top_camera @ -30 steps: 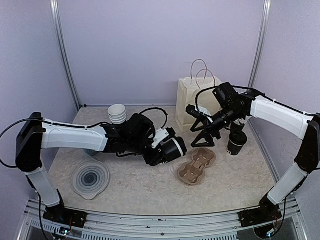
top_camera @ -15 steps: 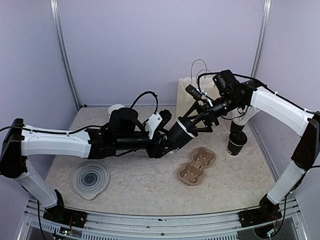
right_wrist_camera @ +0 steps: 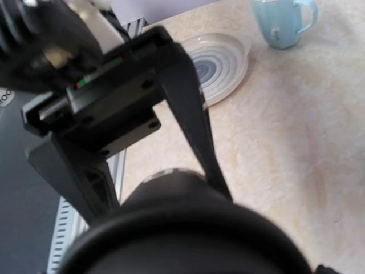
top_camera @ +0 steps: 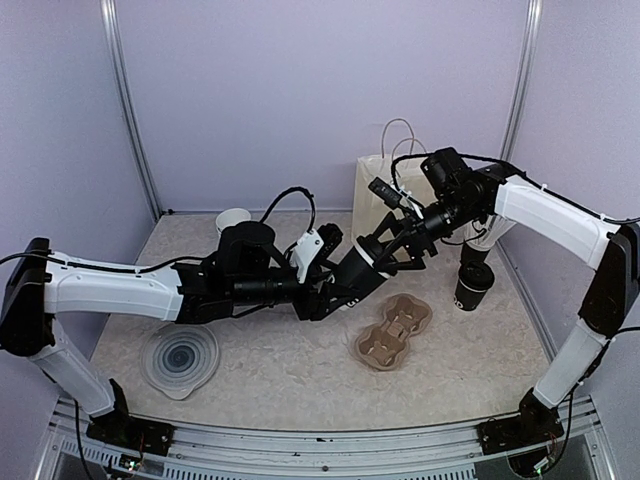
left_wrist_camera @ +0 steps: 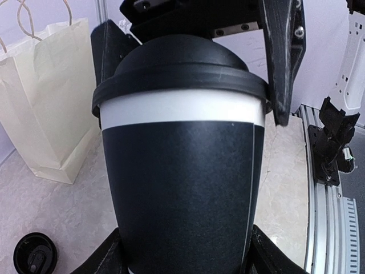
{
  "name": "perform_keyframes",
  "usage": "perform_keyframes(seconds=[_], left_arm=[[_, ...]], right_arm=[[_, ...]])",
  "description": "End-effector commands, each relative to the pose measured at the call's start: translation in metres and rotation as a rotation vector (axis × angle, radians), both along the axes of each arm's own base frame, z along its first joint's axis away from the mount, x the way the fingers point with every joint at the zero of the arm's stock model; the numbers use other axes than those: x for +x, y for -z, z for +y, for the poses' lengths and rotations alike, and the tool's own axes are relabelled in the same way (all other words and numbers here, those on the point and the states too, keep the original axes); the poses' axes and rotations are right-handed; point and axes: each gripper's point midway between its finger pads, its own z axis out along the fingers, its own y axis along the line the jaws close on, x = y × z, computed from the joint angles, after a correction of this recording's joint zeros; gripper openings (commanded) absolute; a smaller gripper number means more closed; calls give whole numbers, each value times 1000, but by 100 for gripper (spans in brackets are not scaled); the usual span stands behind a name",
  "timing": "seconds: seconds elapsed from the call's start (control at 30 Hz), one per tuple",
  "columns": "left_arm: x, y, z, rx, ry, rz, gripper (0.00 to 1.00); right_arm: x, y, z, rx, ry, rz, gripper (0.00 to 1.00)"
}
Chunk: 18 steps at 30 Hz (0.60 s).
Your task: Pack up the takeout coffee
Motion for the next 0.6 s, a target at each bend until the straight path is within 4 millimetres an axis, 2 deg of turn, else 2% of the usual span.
perform_keyframes(seconds=[0.0,0.17,0.43,0.57], left_arm=[[1,-21,-5,-75,-4,-36,62],[4,-20,-9,-69,-11,-24,63],[12,-10,-13,-34,-40,2,68],[17,-5,-11,-19,-76,6,78]], right_arm=[[-9,19,-4,-24,-28,93,100],[-10,20,-5,-27,-31,84,99],[-7,7,-6,-8,-17,23,84],[2,7,-10,-25,19,-2,81]])
